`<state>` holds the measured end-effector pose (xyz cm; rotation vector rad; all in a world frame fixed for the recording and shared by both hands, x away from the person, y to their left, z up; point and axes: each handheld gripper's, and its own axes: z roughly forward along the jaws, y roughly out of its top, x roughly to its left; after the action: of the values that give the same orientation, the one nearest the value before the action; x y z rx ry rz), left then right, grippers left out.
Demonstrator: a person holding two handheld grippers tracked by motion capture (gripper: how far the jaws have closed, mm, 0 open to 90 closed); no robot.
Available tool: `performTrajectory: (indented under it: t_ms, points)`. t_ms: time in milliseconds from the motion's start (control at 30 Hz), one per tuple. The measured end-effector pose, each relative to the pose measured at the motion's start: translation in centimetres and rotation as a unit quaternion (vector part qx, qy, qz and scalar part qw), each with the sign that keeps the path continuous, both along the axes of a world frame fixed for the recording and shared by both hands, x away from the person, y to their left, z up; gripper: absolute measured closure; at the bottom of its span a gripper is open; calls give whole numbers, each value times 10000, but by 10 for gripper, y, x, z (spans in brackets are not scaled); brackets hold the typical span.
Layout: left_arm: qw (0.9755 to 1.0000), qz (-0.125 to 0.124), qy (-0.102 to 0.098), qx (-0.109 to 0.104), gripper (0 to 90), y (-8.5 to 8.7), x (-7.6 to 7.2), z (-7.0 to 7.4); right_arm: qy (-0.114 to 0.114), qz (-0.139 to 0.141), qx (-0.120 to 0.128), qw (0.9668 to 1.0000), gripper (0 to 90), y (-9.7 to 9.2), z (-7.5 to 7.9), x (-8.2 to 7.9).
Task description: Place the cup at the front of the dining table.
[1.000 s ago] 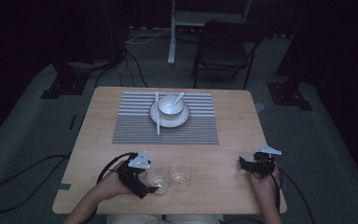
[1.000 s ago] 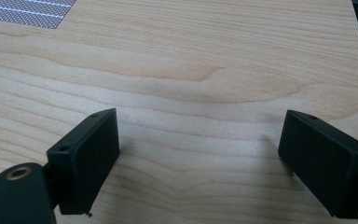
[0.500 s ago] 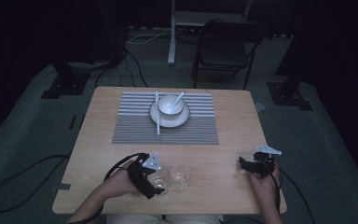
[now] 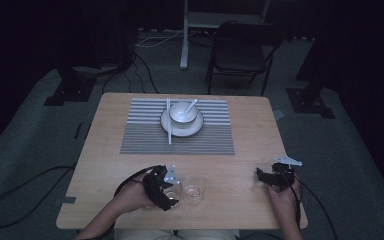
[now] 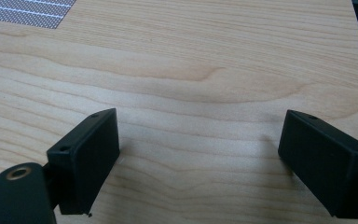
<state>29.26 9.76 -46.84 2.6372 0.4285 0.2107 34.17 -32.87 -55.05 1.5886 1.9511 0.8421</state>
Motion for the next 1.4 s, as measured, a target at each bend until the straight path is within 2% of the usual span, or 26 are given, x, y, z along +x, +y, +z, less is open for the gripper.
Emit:
performTrajectory:
  t_ms: [167,200,367,533,633,767,1133,1400]
  points:
    - [10000,12,50,40,177,-1,1,1,1,-1,0,10000,118,0,0,0]
    - [10000,-50,26,82,177,-2,1,2,1,-1,1,10000,118,0,0,0]
    - [10000,-75,47,43,178,-1,2,1,1,-1,1,10000,118,0,0,0]
    - [10000,61,26,-38,178,1,7,1,0,-1,0,10000,118,0,0,0]
    - [9997,164,28,-189,178,3,11,2,1,-1,1,10000,118,0,0,0]
    - [9993,262,14,-284,178,5,17,5,0,0,-1,10000,118,0,0,0]
    - [9981,479,-67,-384,178,4,41,15,0,0,-3,10000,118,0,0,0]
    - [9951,866,-109,-470,179,9,58,12,0,1,-3,10000,118,0,0,0]
